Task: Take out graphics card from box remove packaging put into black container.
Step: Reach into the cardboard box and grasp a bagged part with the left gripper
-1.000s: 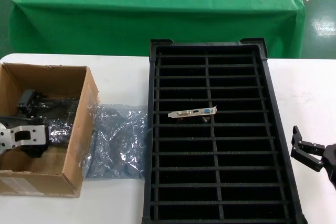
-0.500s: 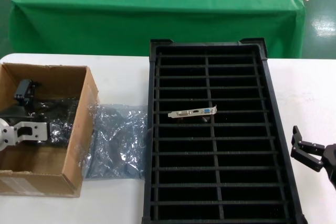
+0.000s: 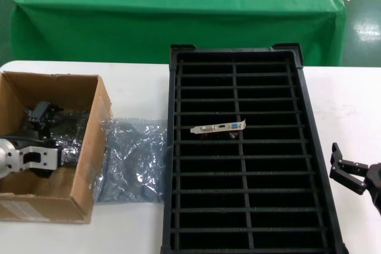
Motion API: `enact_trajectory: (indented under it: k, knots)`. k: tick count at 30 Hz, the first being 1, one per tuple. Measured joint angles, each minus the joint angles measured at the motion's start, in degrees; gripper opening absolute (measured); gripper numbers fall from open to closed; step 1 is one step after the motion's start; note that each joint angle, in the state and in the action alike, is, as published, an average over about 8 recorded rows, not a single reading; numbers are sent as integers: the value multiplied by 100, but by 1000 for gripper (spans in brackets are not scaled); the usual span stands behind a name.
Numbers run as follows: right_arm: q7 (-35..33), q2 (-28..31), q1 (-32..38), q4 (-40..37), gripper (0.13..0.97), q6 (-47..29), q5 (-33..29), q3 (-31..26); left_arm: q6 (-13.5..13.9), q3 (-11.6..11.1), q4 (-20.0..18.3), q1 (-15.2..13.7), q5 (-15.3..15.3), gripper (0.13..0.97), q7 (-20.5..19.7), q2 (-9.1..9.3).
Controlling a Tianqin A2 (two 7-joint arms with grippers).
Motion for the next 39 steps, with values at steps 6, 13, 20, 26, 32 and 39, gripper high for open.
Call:
enact_trajectory:
  k: [6, 13, 20, 26, 32, 39]
  knots:
    - [0, 0, 0, 0, 966, 0, 0, 0, 338, 237, 404, -317, 234, 966, -99, -42]
    - [0, 0, 0, 0, 966, 0, 0, 0, 222, 157, 1141, -664, 179, 966, 563, 56]
    - [0, 0, 0, 0, 966, 0, 0, 0, -144, -139, 1505, -792, -84, 966, 1234, 172]
    - [0, 0, 0, 0, 966, 0, 0, 0, -449, -459, 1617, -773, -376, 966, 1789, 253]
    - [0, 0, 0, 0, 966, 0, 0, 0, -663, -874, 1643, -718, -762, 966, 2416, 317]
    - [0, 0, 0, 0, 966, 0, 0, 0, -721, -1224, 1643, -699, -1079, 966, 2899, 362]
